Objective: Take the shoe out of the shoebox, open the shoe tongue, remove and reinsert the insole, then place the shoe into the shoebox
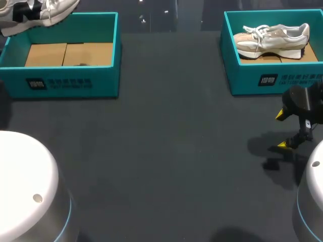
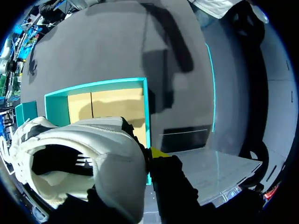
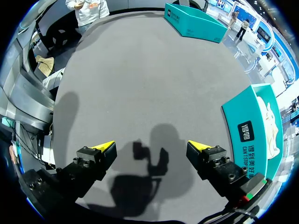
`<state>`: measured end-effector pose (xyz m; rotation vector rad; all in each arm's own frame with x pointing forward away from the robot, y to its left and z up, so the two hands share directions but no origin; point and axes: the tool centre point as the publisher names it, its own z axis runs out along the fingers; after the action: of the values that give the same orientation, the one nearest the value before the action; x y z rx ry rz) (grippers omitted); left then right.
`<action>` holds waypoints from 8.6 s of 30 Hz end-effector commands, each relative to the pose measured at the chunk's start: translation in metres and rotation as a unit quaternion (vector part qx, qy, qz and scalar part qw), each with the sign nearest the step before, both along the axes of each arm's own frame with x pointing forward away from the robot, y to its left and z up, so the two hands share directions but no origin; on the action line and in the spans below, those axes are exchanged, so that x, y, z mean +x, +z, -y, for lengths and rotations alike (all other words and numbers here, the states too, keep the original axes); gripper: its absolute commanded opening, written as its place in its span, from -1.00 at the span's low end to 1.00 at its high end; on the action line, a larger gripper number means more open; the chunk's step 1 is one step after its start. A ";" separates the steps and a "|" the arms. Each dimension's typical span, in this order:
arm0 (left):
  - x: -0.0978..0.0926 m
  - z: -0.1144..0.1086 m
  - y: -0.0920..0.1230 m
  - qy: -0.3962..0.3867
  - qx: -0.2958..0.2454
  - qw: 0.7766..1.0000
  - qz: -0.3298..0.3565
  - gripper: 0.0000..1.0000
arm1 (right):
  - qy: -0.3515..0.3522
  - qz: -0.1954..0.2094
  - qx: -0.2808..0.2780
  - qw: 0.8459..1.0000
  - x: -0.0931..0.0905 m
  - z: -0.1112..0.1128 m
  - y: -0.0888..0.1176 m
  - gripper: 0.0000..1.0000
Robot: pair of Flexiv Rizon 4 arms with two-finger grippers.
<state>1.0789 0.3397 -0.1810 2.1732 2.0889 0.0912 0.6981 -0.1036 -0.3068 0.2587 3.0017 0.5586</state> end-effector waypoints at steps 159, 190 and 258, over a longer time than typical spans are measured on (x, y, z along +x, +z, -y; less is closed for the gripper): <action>-0.027 0.052 -0.180 -0.012 0.173 0.984 -0.044 -0.98 | -0.001 0.001 -0.002 1.000 -0.002 -0.001 0.000 1.00; -0.038 0.066 -0.085 0.029 0.118 0.992 -0.019 1.00 | -0.001 0.001 -0.002 1.000 -0.002 -0.001 0.000 1.00; -0.069 0.053 0.018 0.025 0.013 0.999 -0.020 1.00 | -0.258 -0.067 -0.100 0.959 0.138 0.004 0.126 1.00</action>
<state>1.0115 0.2859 -0.1631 2.1539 2.1778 0.0775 0.8338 -0.1102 -0.1811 1.0406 2.8680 0.2874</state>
